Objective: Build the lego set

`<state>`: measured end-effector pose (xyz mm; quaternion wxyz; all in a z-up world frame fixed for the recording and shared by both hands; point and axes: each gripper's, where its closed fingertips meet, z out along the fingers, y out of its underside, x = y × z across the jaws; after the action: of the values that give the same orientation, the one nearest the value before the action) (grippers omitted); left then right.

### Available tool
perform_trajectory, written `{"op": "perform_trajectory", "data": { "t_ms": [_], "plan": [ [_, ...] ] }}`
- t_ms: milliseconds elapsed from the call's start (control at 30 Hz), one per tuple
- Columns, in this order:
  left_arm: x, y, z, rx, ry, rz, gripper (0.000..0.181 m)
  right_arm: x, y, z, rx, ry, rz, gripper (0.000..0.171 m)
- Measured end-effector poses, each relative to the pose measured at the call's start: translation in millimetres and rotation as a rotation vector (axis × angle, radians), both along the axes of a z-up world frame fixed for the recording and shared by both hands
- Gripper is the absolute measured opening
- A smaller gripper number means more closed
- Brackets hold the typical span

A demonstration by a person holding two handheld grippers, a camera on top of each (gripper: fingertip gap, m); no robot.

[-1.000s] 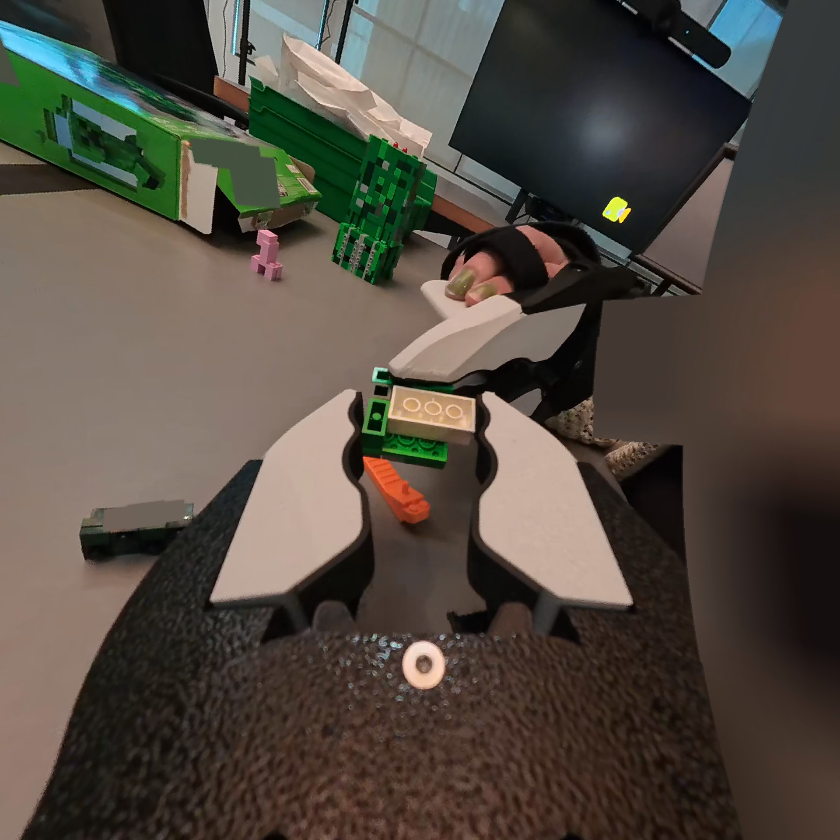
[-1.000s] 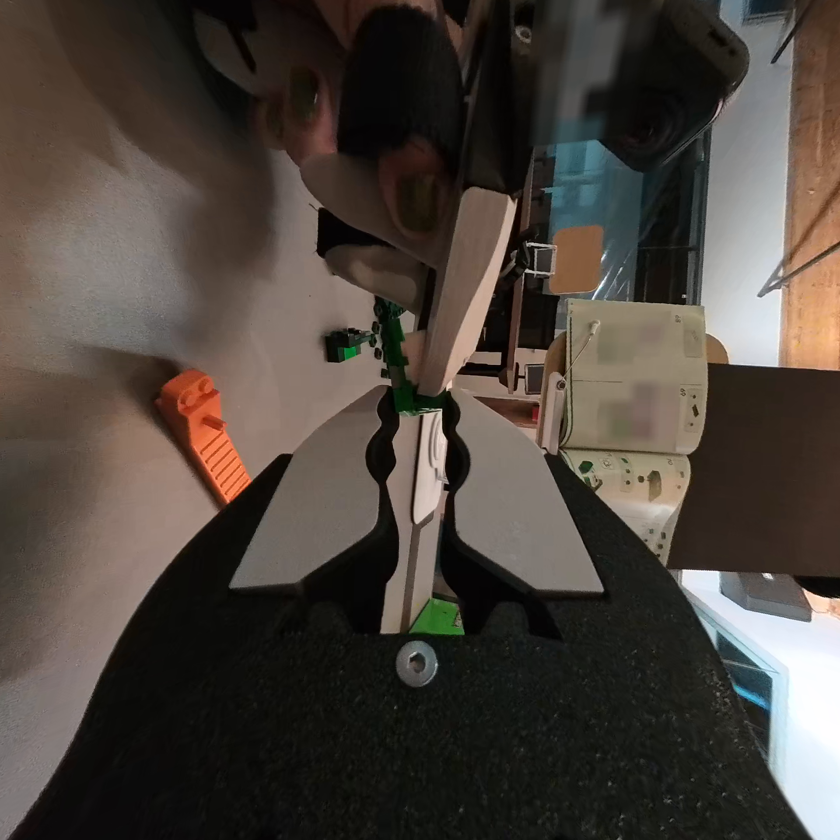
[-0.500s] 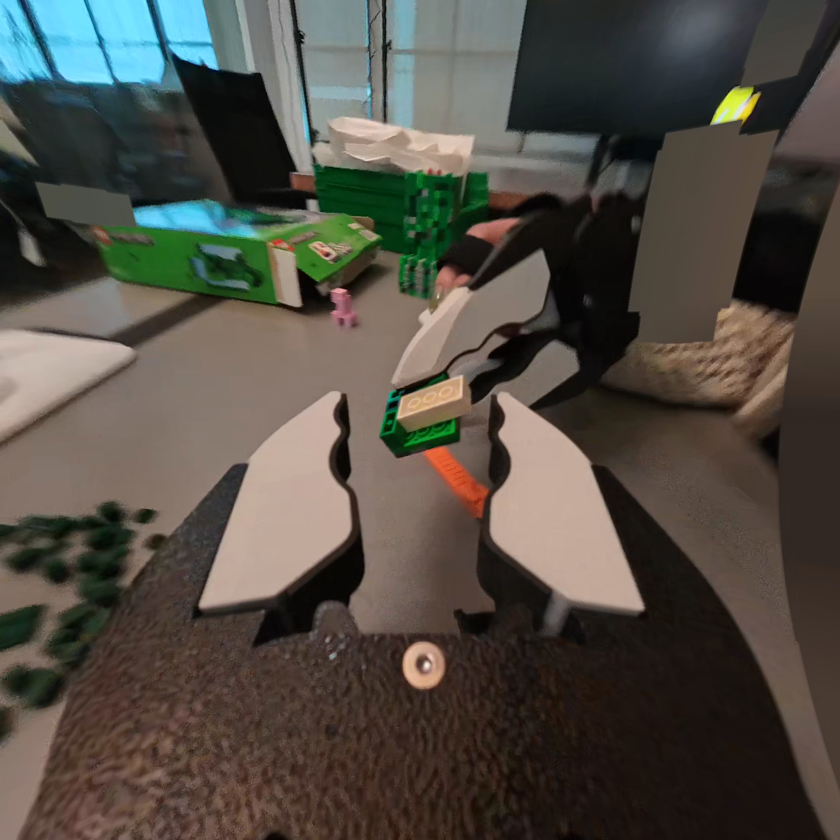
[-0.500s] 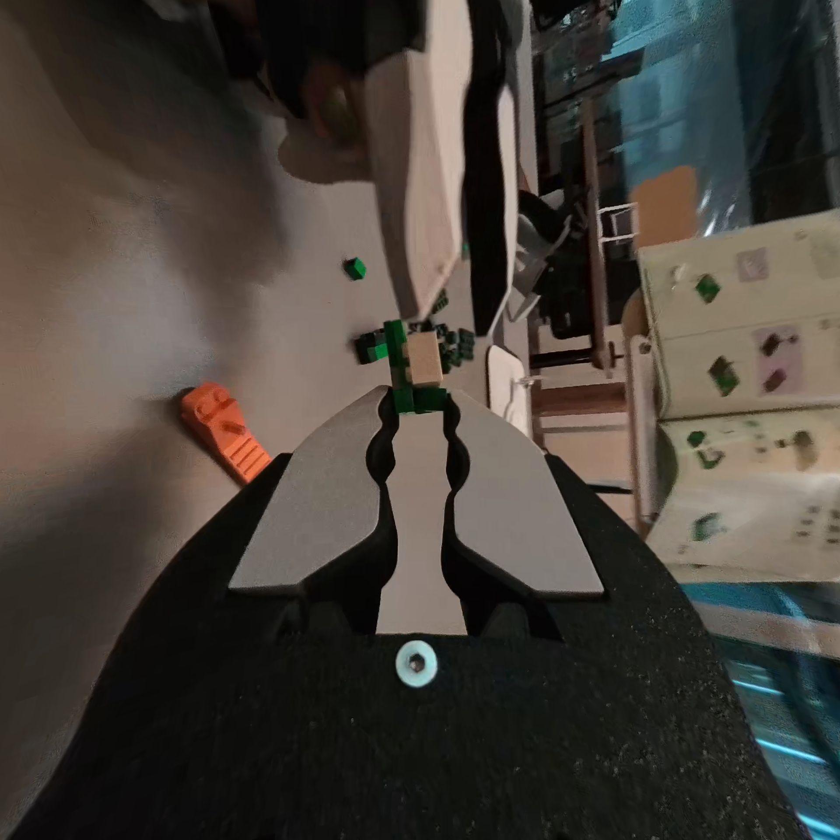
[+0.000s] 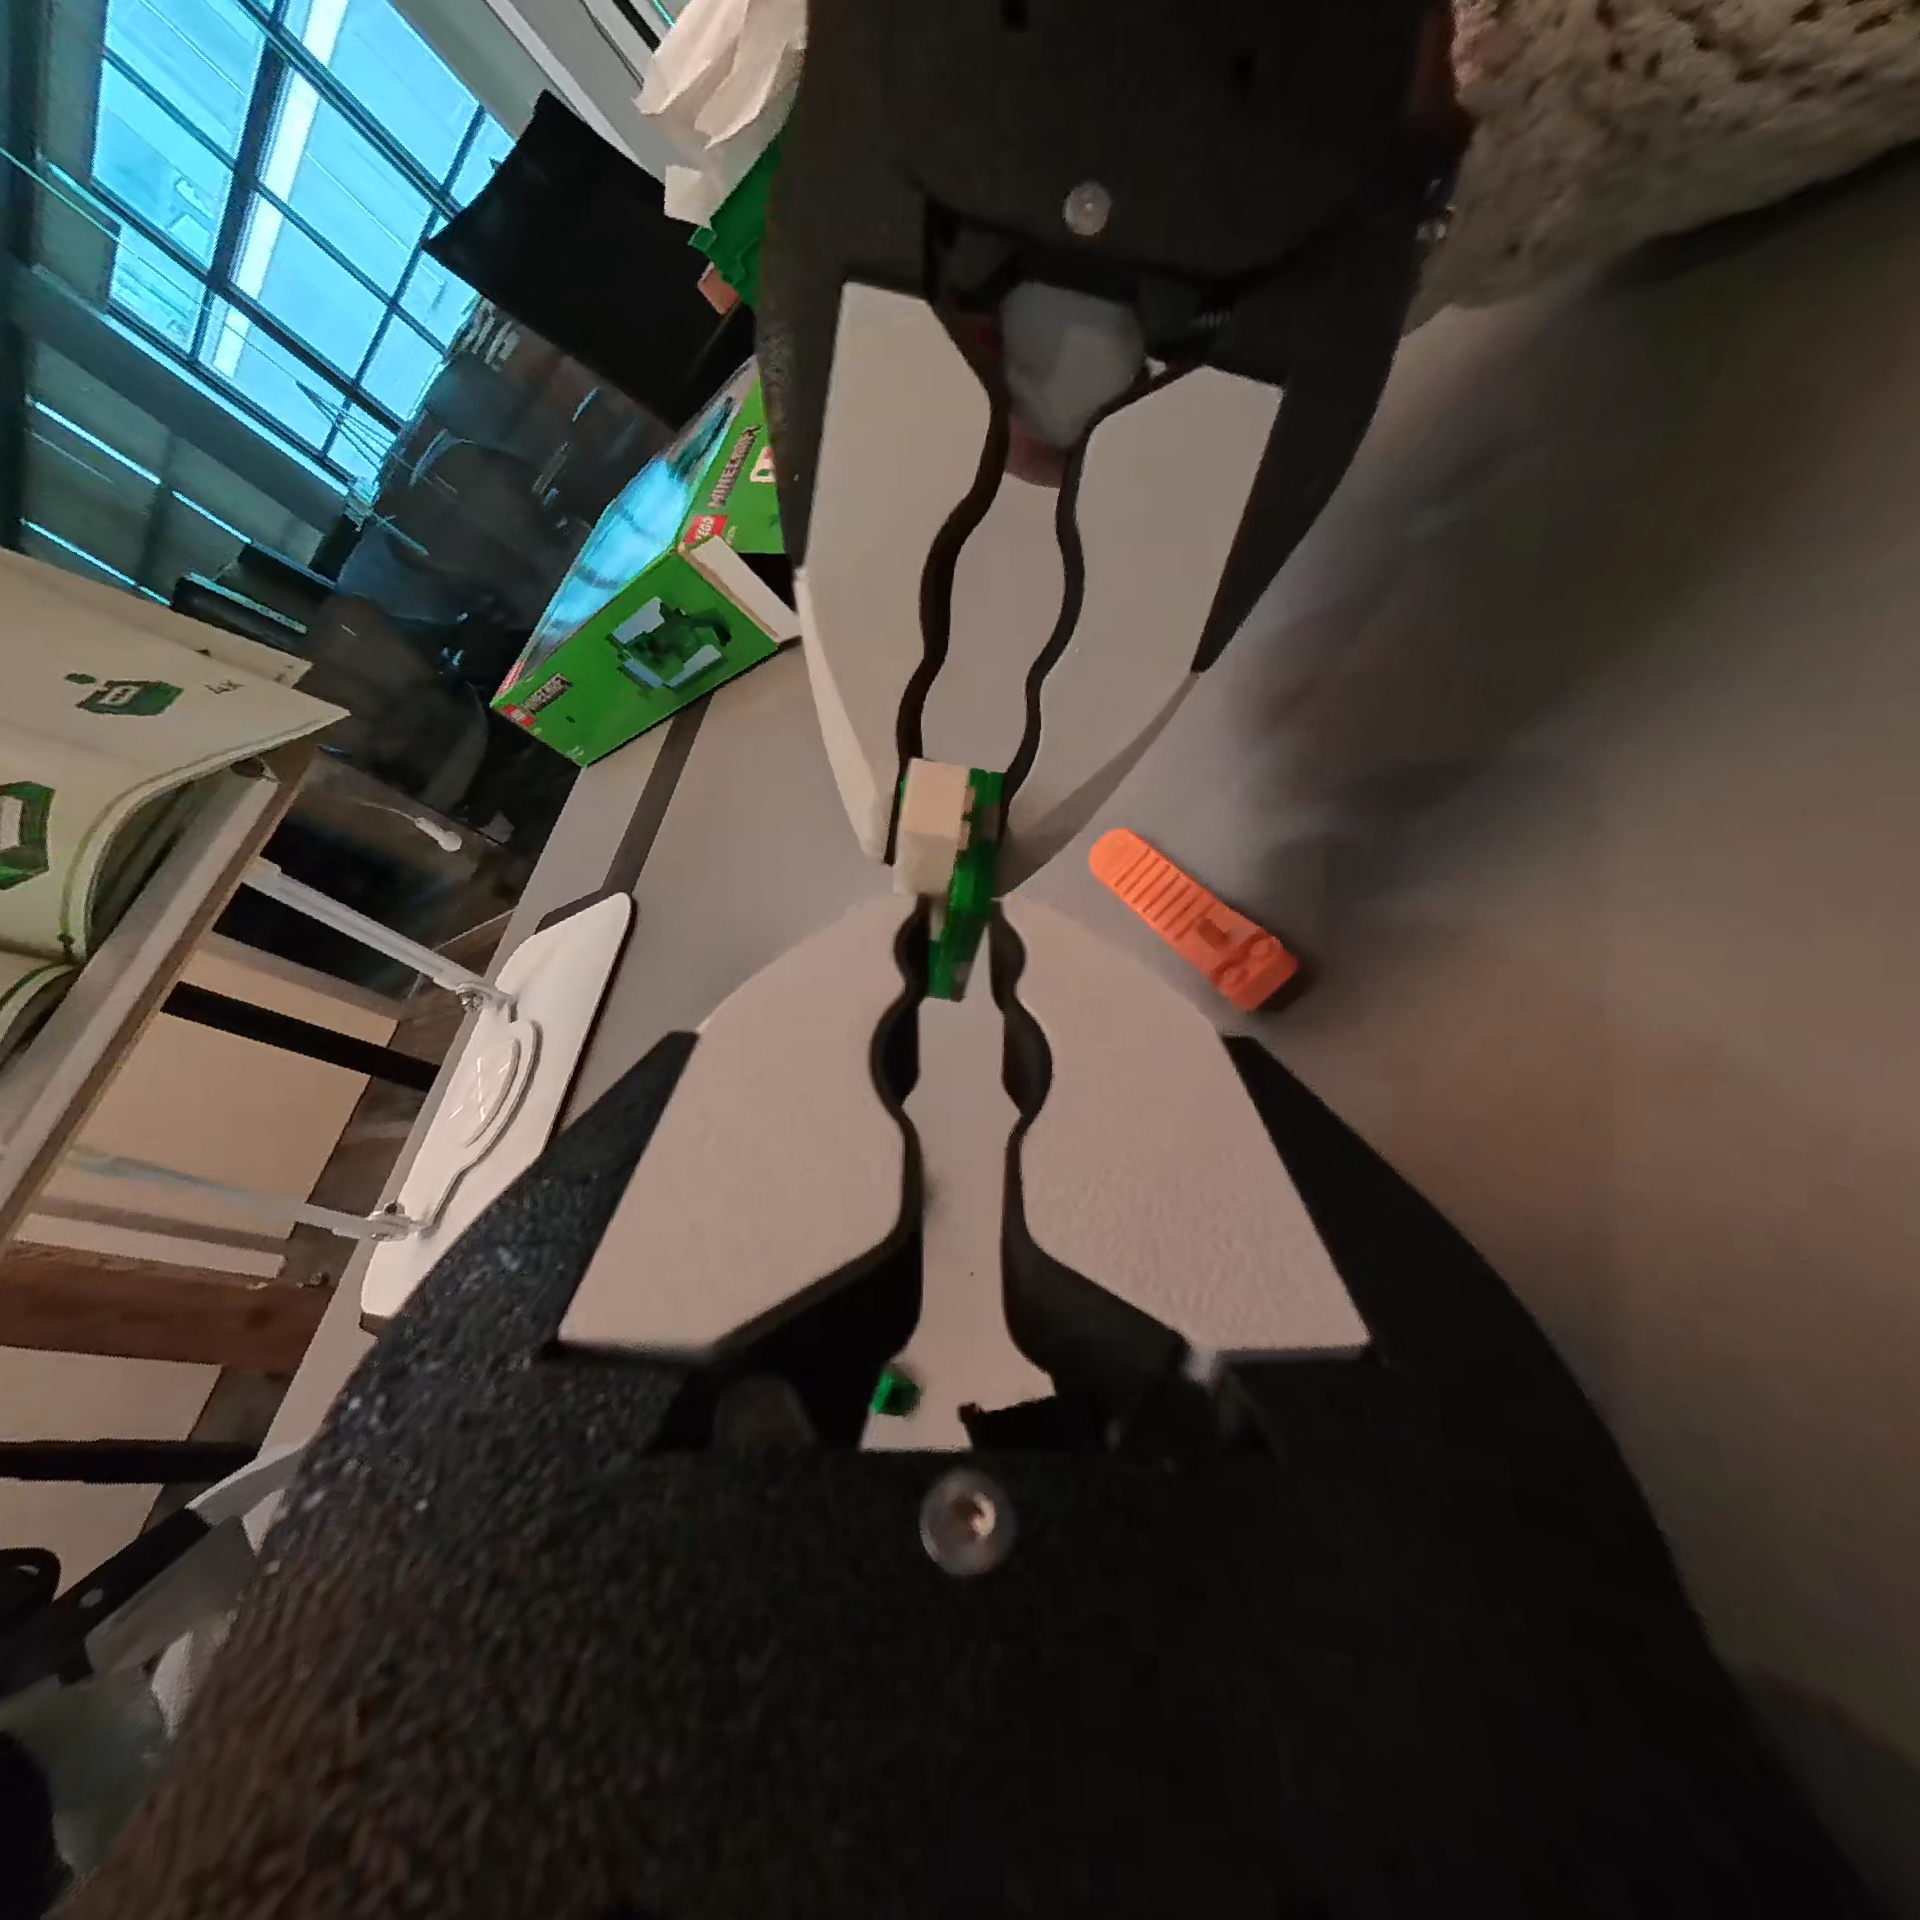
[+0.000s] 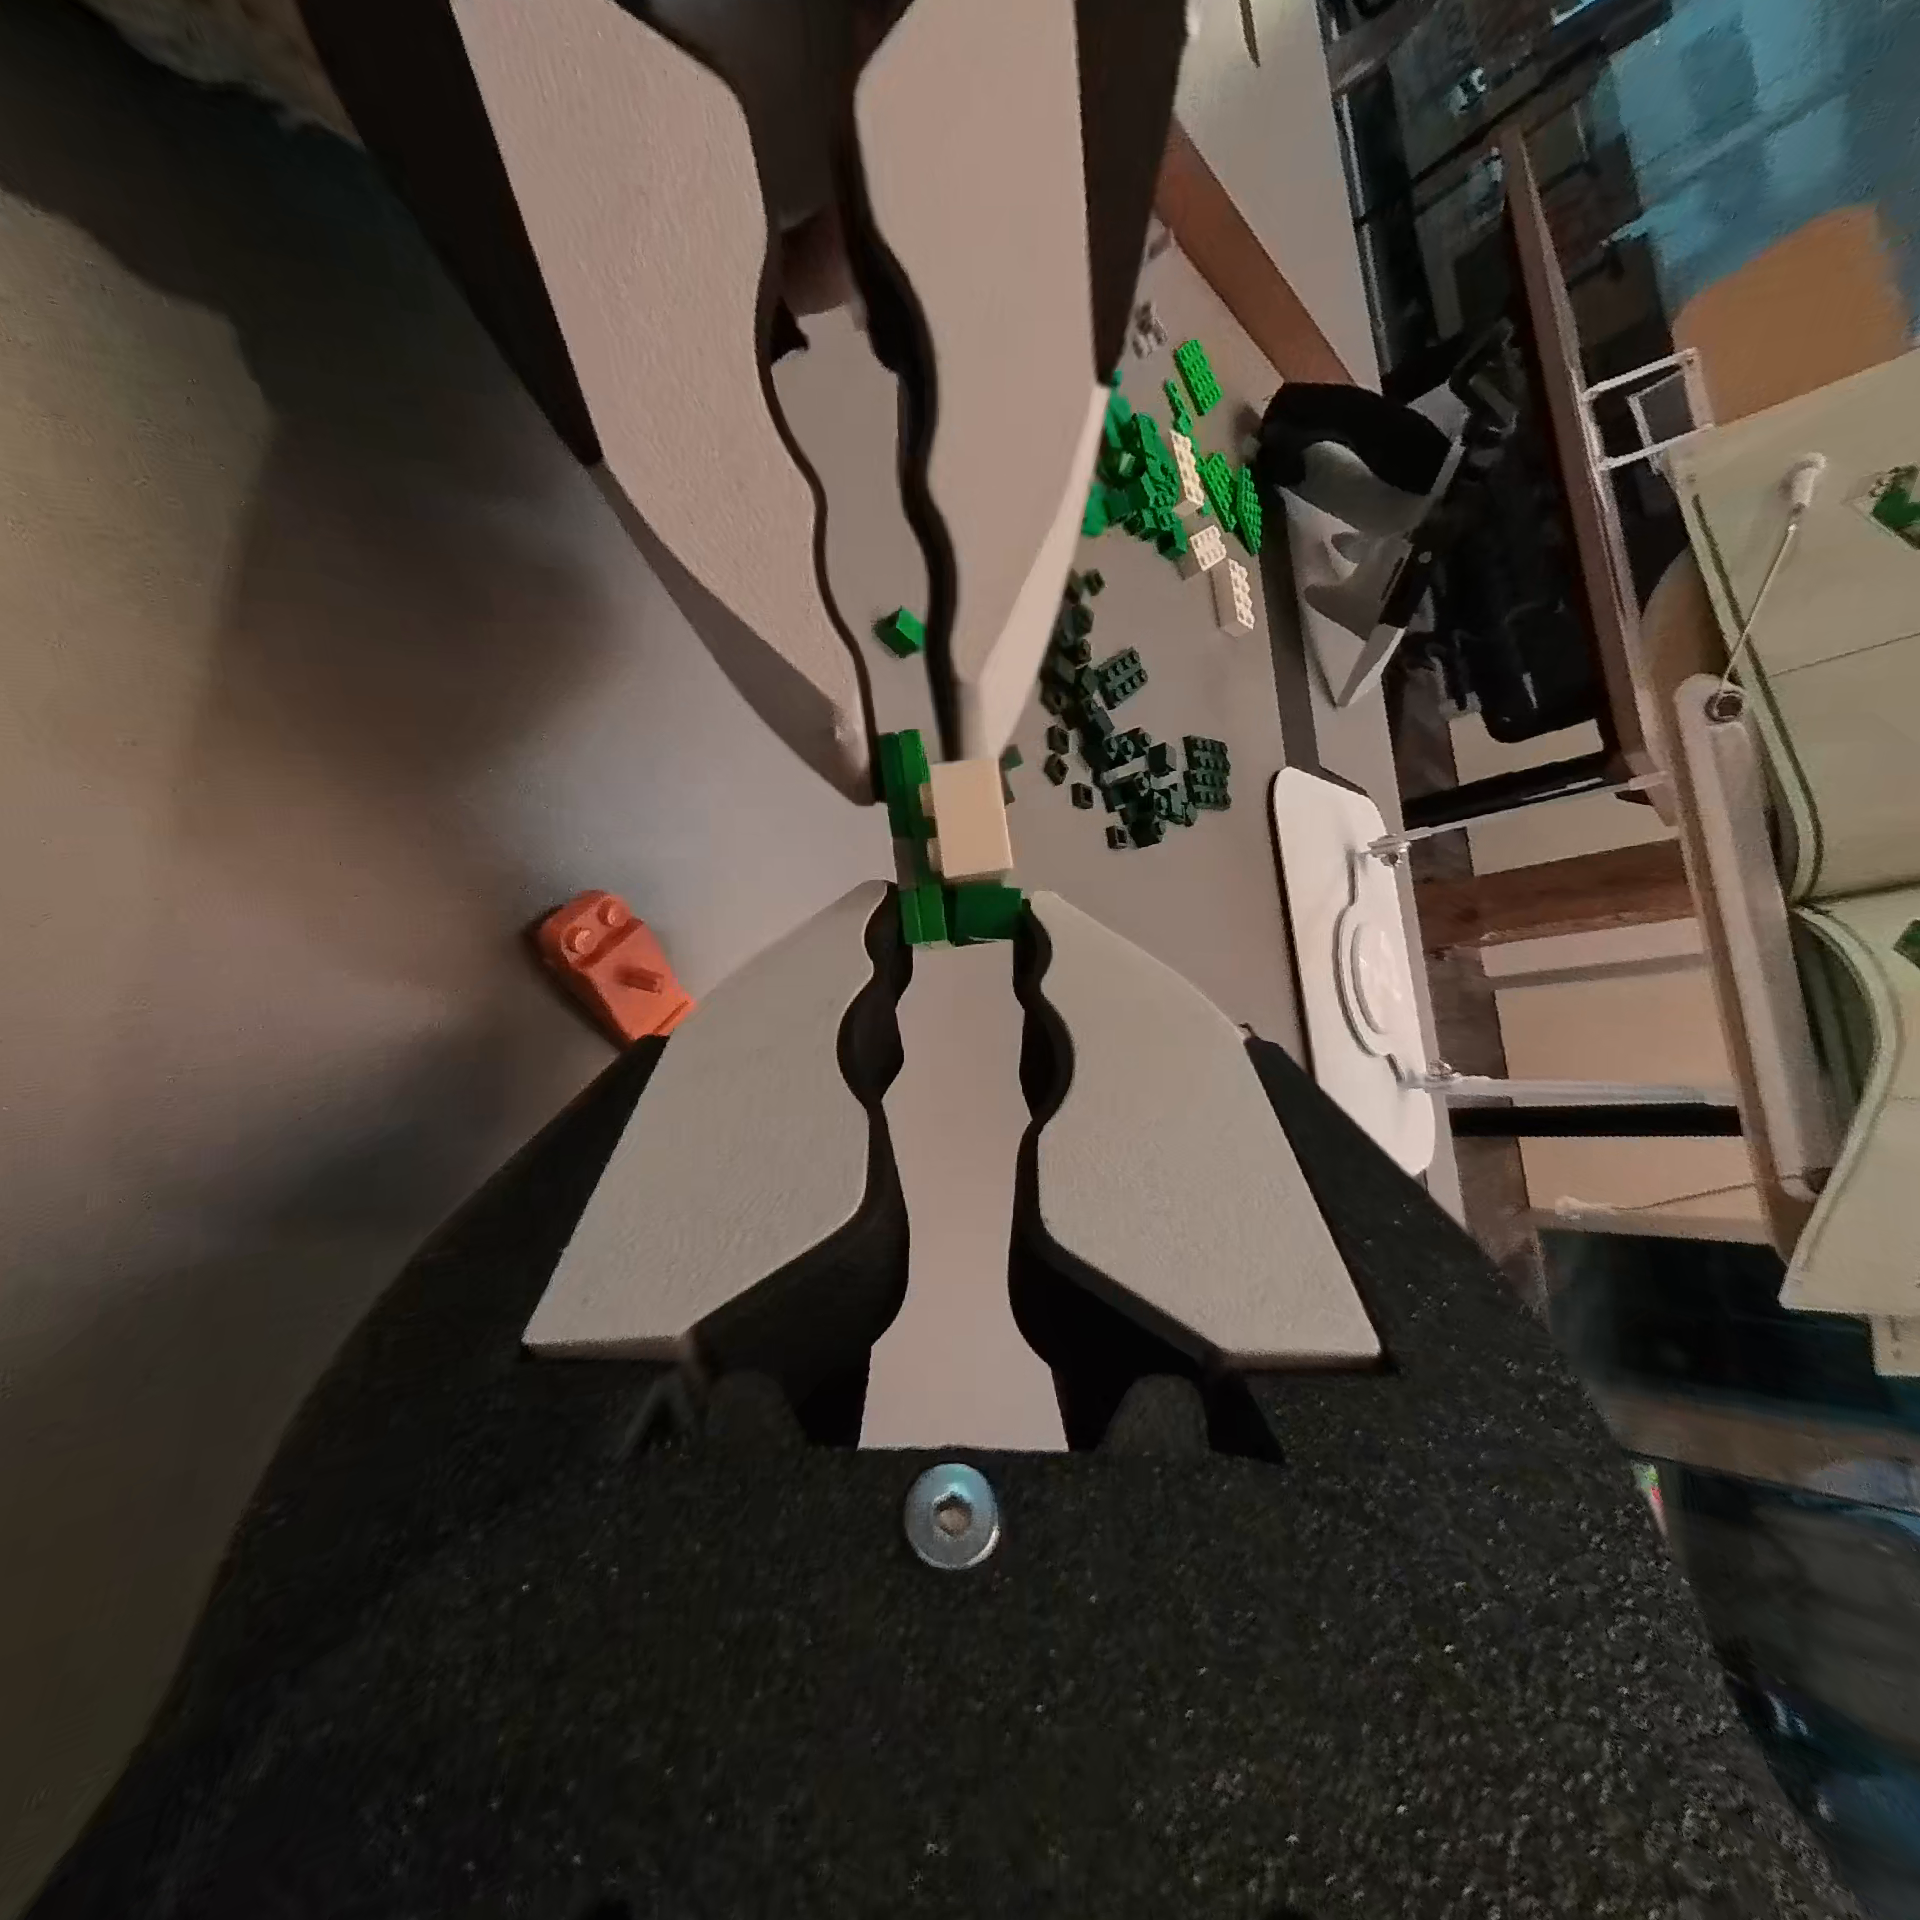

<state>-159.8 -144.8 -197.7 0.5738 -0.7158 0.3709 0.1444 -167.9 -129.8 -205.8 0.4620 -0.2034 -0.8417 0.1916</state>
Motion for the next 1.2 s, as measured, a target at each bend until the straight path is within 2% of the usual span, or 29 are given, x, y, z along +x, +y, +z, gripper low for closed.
{"op": "perform_trajectory", "data": {
  "t_ms": [167,567,800,900,1200],
  "plan": [
    [2,1,-3,0.003,0.051,-0.002,0.006,3,1,0,0.033,-0.017,0.008,0.019],
    [2,2,-15,-0.047,0.137,0.006,0.007,5,5,-4,0.337,0.002,-0.008,0.018],
    [3,2,-16,-0.069,0.097,-0.001,0.006,5,4,-8,0.288,-0.004,-0.012,0.022],
    [1,2,-21,-0.103,0.1,0.01,0.005,3,7,-14,0.388,-0.016,-0.016,0.024],
    [3,3,-23,-0.102,0.13,0.012,0.006,5,9,-16,0.36,-0.046,-0.031,0.018]
  ]
}}
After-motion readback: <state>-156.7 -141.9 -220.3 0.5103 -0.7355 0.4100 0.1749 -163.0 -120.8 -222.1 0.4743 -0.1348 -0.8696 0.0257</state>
